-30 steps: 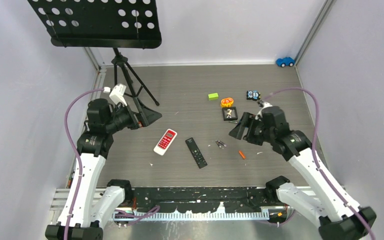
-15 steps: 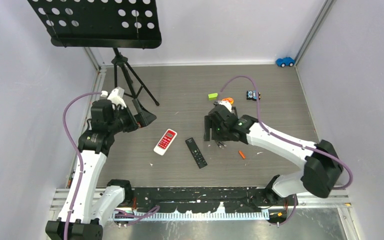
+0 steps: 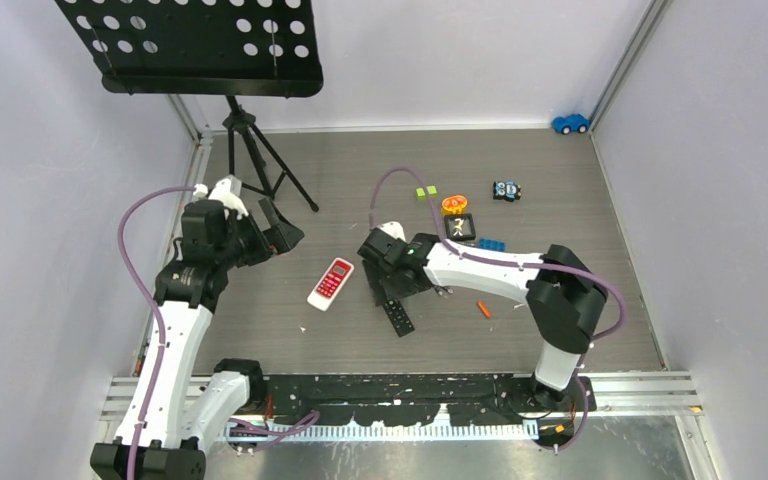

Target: Load the batteries into the remote control

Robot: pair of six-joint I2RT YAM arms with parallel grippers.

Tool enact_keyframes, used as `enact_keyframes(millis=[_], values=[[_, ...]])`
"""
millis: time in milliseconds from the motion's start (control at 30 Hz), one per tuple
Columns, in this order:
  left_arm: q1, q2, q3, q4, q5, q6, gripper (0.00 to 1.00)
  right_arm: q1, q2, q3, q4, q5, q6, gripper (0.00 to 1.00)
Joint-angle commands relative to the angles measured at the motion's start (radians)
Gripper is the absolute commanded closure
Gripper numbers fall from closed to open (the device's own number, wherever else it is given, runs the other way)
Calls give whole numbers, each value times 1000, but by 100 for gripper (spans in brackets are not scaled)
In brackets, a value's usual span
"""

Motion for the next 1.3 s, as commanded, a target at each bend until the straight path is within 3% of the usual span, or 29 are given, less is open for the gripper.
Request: enact_keyframes(millis=[0,567,767,933,1067,1267], values=[[-2,-18,-16,55,4,-19,0,26,61,66,-36,-37,-38,23],[-3,12,-34,72,32,-6,0,30,147,20,-33,-120,-111,30],[-3,27,4,22,-51,-6,0,29,154,-16,-1,-125,-106,39],[-2,14,-15,21,-85,-42,0,30,149,-39,17,-56,-92,57],[-3,21,-14,30,-4,-34,0,30,87,-71,66,-31,-91,68],[-3,27,-54,150,233,-90,0,13,-97,-158,212,-150,-90,69]])
